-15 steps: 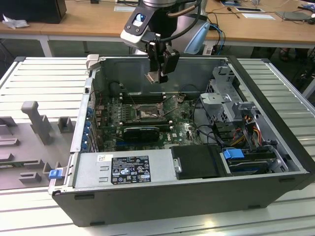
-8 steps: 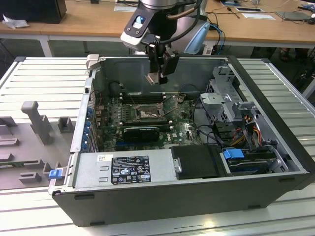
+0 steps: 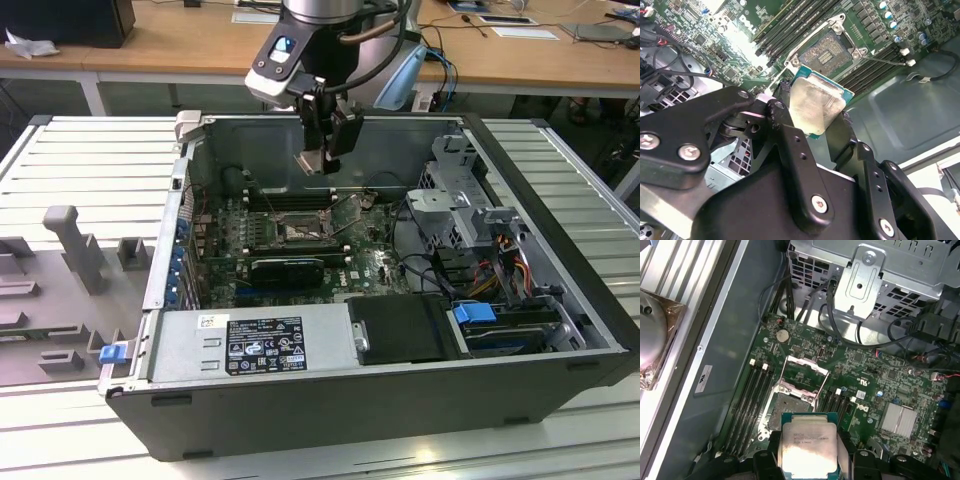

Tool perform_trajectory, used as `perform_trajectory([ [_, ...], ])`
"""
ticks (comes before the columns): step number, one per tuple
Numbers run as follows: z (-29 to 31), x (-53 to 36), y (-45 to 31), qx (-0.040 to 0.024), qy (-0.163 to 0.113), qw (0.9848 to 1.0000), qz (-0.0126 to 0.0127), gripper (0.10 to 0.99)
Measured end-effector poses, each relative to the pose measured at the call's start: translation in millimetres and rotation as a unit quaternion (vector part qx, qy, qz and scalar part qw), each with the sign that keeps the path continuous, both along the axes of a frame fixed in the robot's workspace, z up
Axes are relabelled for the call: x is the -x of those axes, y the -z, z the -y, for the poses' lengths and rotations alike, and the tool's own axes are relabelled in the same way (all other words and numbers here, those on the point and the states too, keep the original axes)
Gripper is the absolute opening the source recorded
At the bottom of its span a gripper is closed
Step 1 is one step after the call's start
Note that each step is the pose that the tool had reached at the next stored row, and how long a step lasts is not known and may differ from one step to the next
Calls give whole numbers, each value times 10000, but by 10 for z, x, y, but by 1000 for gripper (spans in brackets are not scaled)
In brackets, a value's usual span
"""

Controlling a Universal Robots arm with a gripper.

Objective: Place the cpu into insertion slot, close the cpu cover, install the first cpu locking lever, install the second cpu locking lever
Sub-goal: 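Place the cpu into insertion slot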

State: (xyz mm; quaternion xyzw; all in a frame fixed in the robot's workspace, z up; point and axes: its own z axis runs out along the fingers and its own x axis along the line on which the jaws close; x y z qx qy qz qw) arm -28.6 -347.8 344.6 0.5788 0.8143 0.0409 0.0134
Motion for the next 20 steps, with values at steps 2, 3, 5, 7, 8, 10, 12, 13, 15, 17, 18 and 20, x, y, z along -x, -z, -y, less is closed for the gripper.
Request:
perform_trajectory([
  [2,0,0,7,0,7,10000,0,525],
  [3,0,0,10,0,8,10000,0,525],
  [5,0,0,14,0,12,10000,0,525],
  [7,0,0,23,0,17,10000,0,525],
  [8,0,0,26,0,20,10000,0,525],
  [10,0,0,32,-1,24,10000,0,525],
  [12,0,0,39,0,30,10000,0,525],
  [13,0,0,42,0,32,10000,0,525],
  [15,0,0,52,1,37,10000,0,525],
  [17,0,0,65,0,52,10000,0,525],
  [18,0,0,71,0,79,10000,0,525],
  [20,0,0,82,1,227,9997,0,525],
])
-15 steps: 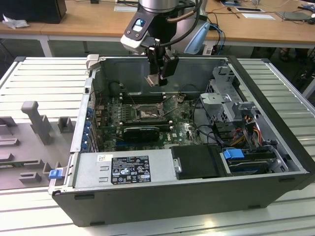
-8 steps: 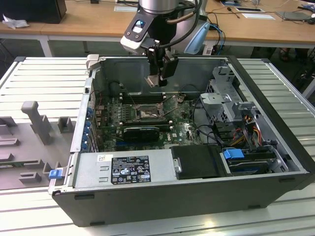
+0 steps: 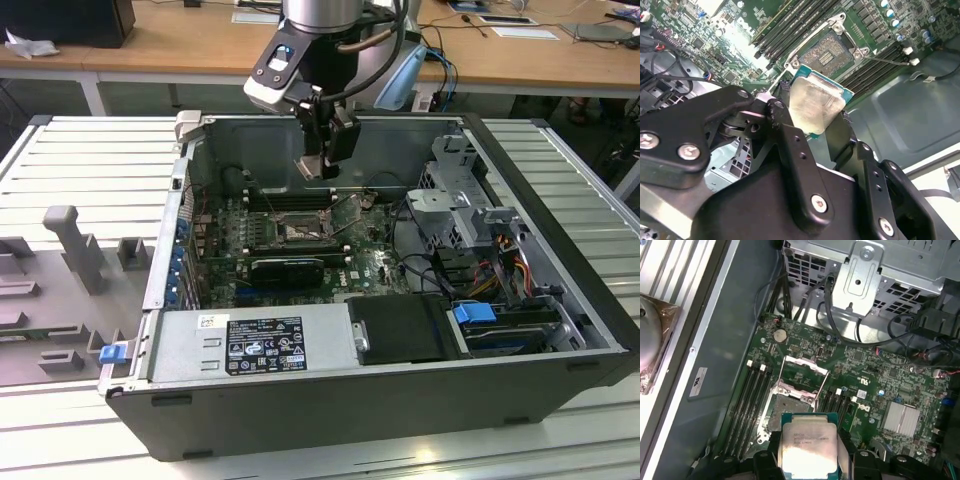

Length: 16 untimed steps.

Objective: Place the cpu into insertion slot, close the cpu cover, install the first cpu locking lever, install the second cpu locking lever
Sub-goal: 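Place the cpu into insertion slot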

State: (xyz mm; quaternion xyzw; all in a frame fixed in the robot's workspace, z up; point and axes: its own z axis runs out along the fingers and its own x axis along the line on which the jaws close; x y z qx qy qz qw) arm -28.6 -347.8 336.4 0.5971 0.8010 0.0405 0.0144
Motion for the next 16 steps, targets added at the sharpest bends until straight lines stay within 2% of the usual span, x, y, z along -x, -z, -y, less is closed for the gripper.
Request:
perform_trajectory([
  [2,0,0,14,0,176,9998,0,525],
  [6,-1,0,91,0,602,9982,0,525],
  [11,-12,1,185,0,819,9966,0,525],
  [12,-13,1,207,0,894,9960,0,525],
  [13,-13,1,253,0,1111,9938,0,525],
  [16,-13,1,313,0,1349,9909,0,525],
])
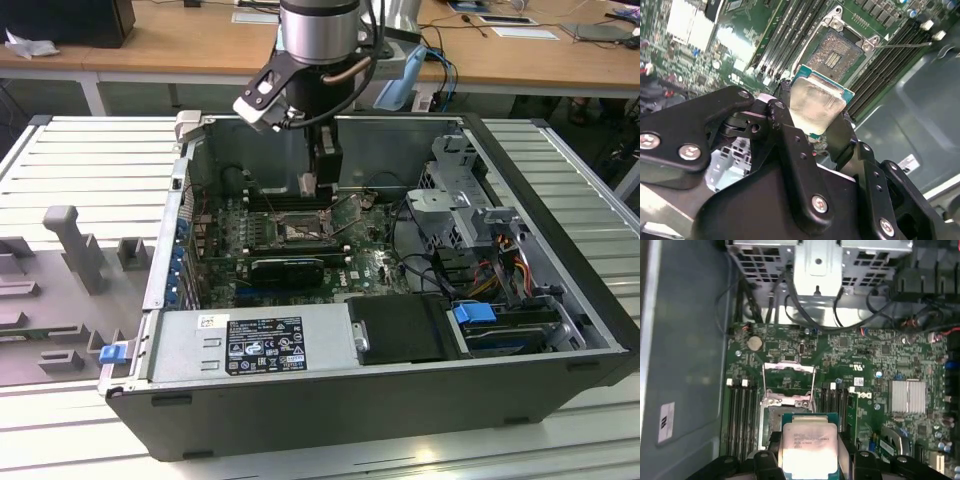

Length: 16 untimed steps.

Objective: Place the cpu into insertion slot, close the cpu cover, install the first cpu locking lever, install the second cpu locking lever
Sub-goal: 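Place the cpu into insertion slot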

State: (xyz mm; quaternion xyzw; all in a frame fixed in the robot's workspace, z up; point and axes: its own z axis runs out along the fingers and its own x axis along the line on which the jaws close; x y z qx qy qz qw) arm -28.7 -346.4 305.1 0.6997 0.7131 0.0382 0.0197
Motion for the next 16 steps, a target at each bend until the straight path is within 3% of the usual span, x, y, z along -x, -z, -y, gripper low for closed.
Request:
perform_trajectory([
  [9,-59,7,188,0,27,10000,1,525],
  [16,-92,84,388,0,28,10000,1,525],
])
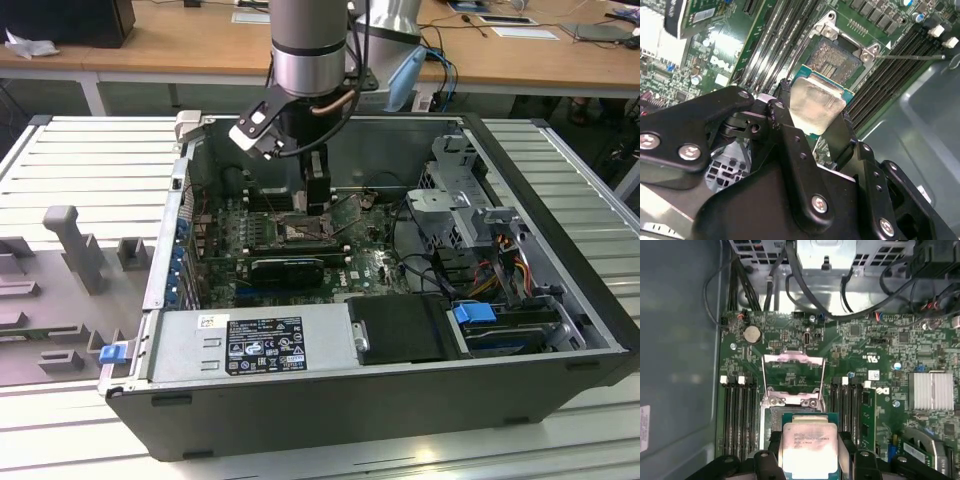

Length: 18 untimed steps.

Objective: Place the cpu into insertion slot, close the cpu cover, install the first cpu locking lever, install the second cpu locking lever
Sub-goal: 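Place the cpu into insertion slot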

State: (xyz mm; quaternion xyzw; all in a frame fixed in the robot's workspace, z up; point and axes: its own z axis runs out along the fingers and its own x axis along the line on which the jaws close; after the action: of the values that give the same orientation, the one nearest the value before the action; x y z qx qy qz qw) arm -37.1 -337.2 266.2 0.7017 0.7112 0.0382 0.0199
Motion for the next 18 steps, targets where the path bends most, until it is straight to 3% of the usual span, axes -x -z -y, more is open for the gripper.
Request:
perform_trajectory([
  [3,-23,11,61,0,0,10000,0,525],
  [9,-70,54,288,0,0,10000,0,525],
  [15,-112,74,415,0,50,10000,0,525],
  [18,-142,74,527,-1,59,10000,0,525],
])
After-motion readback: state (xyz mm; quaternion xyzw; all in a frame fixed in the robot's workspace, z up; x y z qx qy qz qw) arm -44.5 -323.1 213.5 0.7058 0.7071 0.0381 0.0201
